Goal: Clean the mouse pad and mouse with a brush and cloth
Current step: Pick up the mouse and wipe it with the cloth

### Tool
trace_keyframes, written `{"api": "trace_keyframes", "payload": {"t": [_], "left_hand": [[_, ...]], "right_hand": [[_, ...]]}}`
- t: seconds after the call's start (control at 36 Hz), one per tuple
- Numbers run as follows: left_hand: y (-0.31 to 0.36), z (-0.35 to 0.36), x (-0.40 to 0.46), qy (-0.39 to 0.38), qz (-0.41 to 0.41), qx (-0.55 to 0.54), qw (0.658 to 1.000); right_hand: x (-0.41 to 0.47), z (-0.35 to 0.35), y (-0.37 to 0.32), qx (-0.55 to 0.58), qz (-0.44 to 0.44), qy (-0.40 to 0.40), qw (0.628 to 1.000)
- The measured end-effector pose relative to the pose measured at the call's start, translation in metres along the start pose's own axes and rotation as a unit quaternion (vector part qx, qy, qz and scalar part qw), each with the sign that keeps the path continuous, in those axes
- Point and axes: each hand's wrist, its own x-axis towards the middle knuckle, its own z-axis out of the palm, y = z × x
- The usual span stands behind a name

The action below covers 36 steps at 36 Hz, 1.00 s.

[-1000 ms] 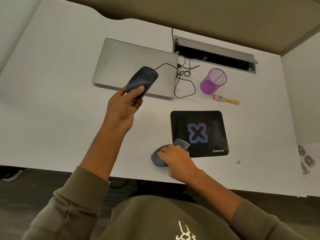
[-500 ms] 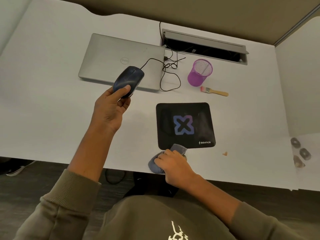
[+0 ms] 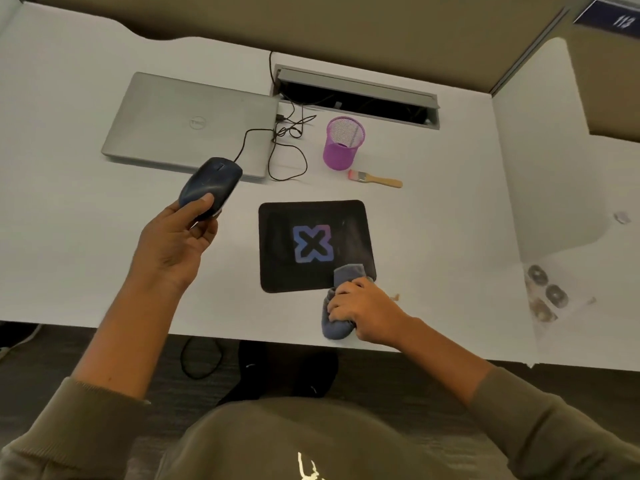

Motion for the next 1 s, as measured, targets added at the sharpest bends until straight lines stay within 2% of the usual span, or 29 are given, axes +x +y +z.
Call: {"api": "trace_keyframes", "payload": {"t": [0.33,0.61,1.0], "left_hand": [[-0.032,0.02,-0.023,0.016,-0.019,0.007,1.0],[-0.049,0.043,-0.031,0.019,-0.03,0.026,0.999],[-0.064,0.062,-0.037,0.018,-0.052,0.038,0.998]], "right_hand": [[-0.069,-0.008,0.083,0.048,0.008,0.0,0.999],[-0.121,-0.007,0.132,0.081,0.019,0.043,0.996],[-0.236,-0.004,0.223,0.083,0.112,0.116,0.983]]}}
